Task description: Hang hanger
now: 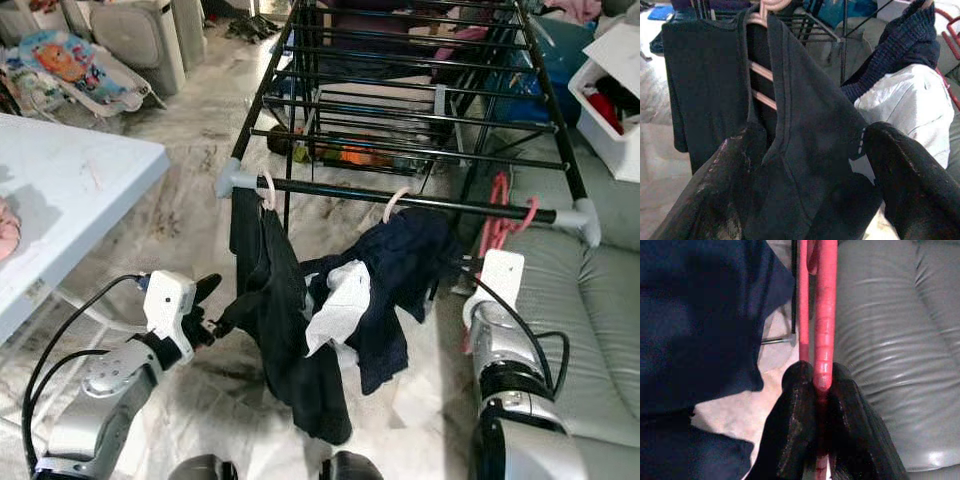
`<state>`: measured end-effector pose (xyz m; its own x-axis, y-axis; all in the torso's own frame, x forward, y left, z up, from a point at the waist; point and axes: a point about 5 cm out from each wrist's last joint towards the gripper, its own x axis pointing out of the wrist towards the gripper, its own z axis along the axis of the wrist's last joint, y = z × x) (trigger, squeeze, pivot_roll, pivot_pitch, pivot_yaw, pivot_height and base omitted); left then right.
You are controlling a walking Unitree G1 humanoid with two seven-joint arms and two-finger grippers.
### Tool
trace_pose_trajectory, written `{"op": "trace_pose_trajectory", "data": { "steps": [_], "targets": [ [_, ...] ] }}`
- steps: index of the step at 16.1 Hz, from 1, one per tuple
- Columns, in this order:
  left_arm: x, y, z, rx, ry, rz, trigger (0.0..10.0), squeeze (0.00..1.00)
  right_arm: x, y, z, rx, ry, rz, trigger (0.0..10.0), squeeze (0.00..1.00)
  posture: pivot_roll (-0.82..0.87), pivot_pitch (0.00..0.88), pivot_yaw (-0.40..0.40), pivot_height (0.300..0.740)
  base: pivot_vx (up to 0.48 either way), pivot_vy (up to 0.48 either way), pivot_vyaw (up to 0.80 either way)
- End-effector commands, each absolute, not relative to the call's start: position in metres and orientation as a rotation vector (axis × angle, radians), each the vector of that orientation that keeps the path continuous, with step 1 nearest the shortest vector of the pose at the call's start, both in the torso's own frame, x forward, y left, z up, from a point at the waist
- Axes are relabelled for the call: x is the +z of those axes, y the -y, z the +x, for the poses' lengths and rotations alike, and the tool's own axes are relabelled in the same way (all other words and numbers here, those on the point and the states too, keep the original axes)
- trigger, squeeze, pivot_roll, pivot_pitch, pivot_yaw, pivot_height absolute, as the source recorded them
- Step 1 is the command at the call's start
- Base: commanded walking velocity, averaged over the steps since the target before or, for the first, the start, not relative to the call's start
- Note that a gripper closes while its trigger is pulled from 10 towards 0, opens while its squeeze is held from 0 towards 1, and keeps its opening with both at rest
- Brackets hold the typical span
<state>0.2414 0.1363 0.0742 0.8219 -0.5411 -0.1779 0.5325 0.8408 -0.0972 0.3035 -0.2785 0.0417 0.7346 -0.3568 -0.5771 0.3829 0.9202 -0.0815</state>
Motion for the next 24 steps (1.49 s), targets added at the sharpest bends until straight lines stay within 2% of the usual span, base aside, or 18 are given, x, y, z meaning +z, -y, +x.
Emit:
{"op": "trace_pose_trajectory", "data": {
  "steps": [1,2,3,4,7,13,16,20,24],
  "targets": [
    [0.078,-0.137,0.242,-0.561,-0.197,-0.023,10.0,0.0,0.026,0.272,0.295,-0.386,-0.72,0.094,10.0,0.0,-0.01,0.068,-0.034,0.74,0.0,0.0,0.0],
    [0.078,-0.137,0.242,-0.559,-0.197,-0.021,10.0,0.0,0.024,0.271,0.295,-0.378,-0.724,0.104,10.0,0.0,-0.01,0.069,-0.033,0.74,0.0,0.0,0.0],
    [0.079,-0.138,0.243,-0.554,-0.199,-0.012,10.0,0.0,0.023,0.269,0.295,-0.371,-0.722,0.129,10.0,0.9,-0.01,0.07,-0.034,0.74,0.0,0.0,0.0],
    [0.079,-0.139,0.242,-0.549,-0.2,-0.007,10.0,0.0,0.025,0.27,0.296,-0.367,-0.697,0.112,10.0,1.0,-0.01,0.072,-0.033,0.74,0.0,0.0,0.0],
    [0.074,-0.137,0.241,-0.508,-0.215,0.003,10.0,0.0,0.042,0.27,0.296,-0.389,-0.476,-0.112,10.0,1.0,-0.01,0.047,-0.039,0.74,0.0,0.0,0.0],
    [0.068,-0.134,0.239,-0.463,-0.225,0.025,10.0,0.0,0.055,0.26,0.254,-0.5,-0.282,-0.214,10.0,1.0,-0.04,0.044,-0.029,0.74,0.0,0.0,0.0],
    [0.068,-0.13,0.241,-0.464,-0.219,0.045,10.0,0.0,0.076,0.257,0.252,-0.466,-0.16,-0.325,10.0,1.0,-0.05,0.04,-0.018,0.74,0.0,0.0,0.0],
    [0.074,-0.131,0.242,-0.458,-0.195,0.055,10.0,0.0,0.088,0.241,0.249,-0.378,-0.084,-0.404,10.0,1.0,-0.04,0.043,-0.021,0.74,0.0,0.0,0.0],
    [0.075,-0.129,0.242,-0.465,-0.191,0.047,10.0,0.0,0.086,0.242,0.244,-0.396,-0.113,-0.429,10.0,1.0,-0.04,0.038,-0.02,0.74,0.0,0.0,0.0]
  ]
}}
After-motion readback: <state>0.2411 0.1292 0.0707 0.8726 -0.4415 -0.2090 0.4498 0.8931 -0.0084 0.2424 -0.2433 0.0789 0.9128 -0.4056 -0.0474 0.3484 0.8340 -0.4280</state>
